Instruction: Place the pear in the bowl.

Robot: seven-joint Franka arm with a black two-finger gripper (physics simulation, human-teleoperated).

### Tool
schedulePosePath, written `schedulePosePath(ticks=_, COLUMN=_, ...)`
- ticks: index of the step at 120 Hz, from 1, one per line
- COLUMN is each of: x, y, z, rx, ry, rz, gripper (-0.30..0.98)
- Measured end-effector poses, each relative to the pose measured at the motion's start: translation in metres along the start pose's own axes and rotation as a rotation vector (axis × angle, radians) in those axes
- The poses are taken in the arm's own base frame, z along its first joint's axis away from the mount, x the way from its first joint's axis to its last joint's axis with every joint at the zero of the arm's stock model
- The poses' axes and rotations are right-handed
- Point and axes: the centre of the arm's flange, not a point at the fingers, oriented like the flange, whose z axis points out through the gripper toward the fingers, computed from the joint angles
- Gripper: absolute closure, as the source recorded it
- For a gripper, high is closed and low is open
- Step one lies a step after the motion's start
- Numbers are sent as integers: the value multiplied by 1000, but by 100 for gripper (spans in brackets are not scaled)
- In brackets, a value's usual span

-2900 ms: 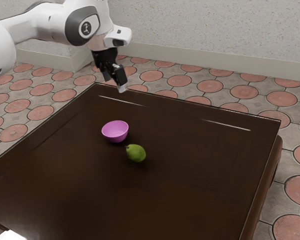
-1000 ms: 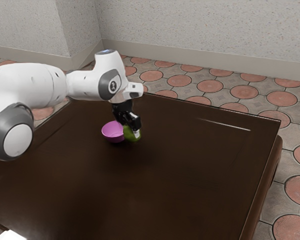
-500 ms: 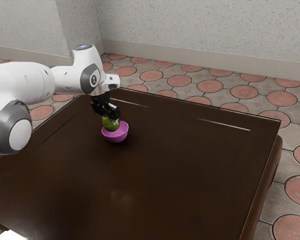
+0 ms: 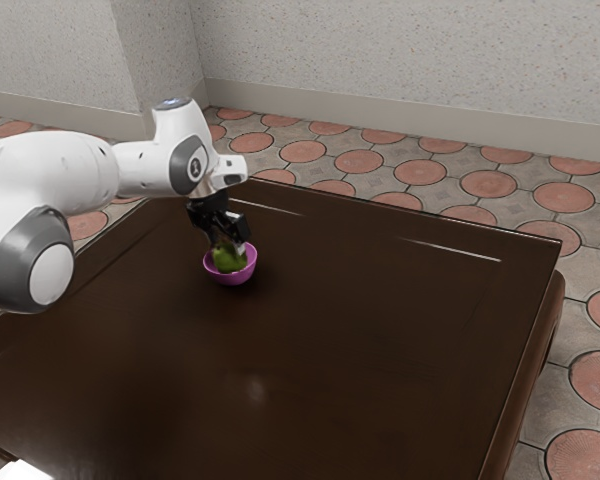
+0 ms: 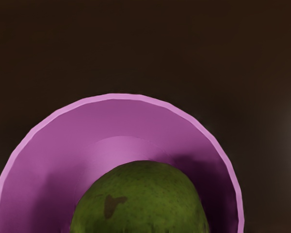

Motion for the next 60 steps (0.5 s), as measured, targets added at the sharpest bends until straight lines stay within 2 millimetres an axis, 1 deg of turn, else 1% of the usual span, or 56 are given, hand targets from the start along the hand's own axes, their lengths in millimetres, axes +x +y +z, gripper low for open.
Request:
schedulePosePath(ticks=7, x=0, y=0, z=4, rx=-1, ry=-3, rz=3, gripper=10)
schedulePosePath(ticks=19, x=7, y=9, z=-11, rx=27, ry=7, rz=46, gripper=6)
schedulePosePath(ticks=24, x=9, y=15, z=-23, rx=37, ry=10, rz=66, gripper=5)
schedulePosePath(ticks=29, x=11, y=24, z=-47, rx=47, ry=25, rz=89, gripper=4)
schedulePosePath(ticks=39, x=10, y=57, z=-98, rx=70, ry=47, rz=155, gripper=3)
schedulePosePath(ticks=43, x=3, y=67, z=-119, rx=69, ry=53, rz=170, gripper=2)
schedulePosePath(ticks=47, x=-8, y=75, z=-142, rx=64, ry=59, rz=182, gripper=2)
schedulePosePath(ticks=54, x=-20, y=103, z=-185, rx=69, ry=76, rz=231, gripper=2)
schedulePosePath(ticks=60, x=-31, y=119, z=-223, rx=73, ry=93, rz=260, gripper=1)
